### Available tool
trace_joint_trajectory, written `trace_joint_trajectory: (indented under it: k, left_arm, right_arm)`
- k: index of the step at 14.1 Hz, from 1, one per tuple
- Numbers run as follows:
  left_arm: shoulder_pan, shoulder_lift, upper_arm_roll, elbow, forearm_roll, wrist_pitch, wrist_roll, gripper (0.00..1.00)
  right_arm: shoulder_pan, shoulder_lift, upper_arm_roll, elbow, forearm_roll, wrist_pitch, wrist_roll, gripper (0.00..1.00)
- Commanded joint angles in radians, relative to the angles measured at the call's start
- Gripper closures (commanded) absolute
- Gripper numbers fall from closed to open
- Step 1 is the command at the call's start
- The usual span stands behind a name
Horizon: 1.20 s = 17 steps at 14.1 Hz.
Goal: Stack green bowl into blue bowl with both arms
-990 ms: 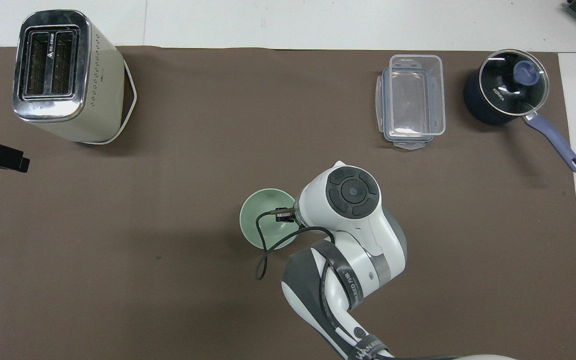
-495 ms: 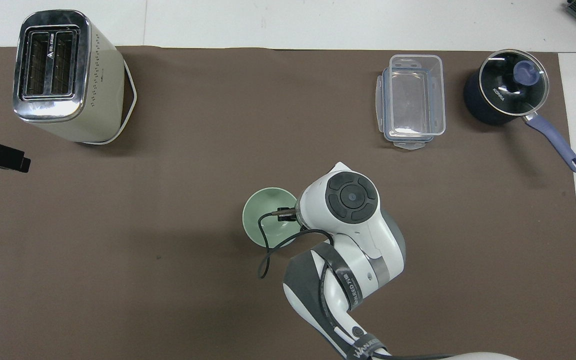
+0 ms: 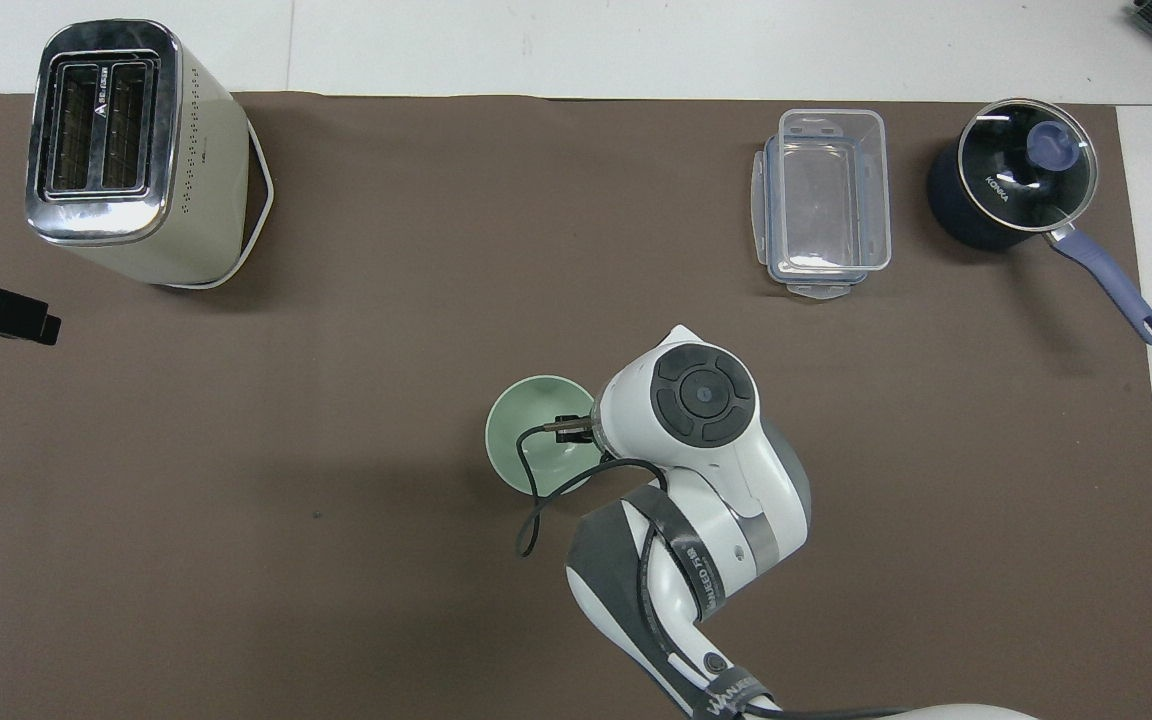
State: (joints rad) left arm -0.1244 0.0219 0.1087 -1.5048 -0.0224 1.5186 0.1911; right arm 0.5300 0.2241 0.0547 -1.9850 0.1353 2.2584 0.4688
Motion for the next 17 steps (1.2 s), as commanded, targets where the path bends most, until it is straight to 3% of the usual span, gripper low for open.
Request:
trace_joint_trajectory:
  k: [1, 2, 5, 6, 9, 12, 17]
  left_arm:
    - [0.009, -0.016, -0.006, -0.008, 0.012, -0.006, 0.001, 0.0]
    - [0.009, -0.016, -0.007, -0.008, 0.012, -0.006, 0.001, 0.0]
    - [0.009, -0.016, -0.007, -0.008, 0.012, -0.006, 0.001, 0.0]
    - [0.009, -0.016, -0.006, -0.008, 0.012, -0.006, 0.001, 0.0]
    - [0.009, -0.016, -0.007, -0.008, 0.012, -0.006, 0.001, 0.0]
    - [0.009, -0.016, -0.007, -0.008, 0.012, -0.006, 0.001, 0.0]
    - [0.009, -0.016, -0.007, -0.009, 0.012, -0.008, 0.001, 0.0]
  right_arm:
    - [0.002, -0.005, 0.001, -0.015, -0.016, 0.024, 0.027, 1.0]
    - [0.002, -0.005, 0.001, -0.015, -0.016, 0.023, 0.021, 0.96]
    - [0.001, -0.005, 0.001, 0.002, -0.016, 0.007, 0.021, 0.46]
    - [-0.005, -0.011, 0.001, 0.008, -0.016, 0.006, 0.018, 0.02]
    - [-0.03, -0.047, -0.01, 0.031, -0.016, -0.02, 0.024, 0.0]
    - [-0.119, -0.112, -0.015, 0.035, -0.02, -0.042, 0.021, 0.0]
    - [-0.272, -0.161, -0.016, 0.162, -0.086, -0.209, 0.016, 0.0]
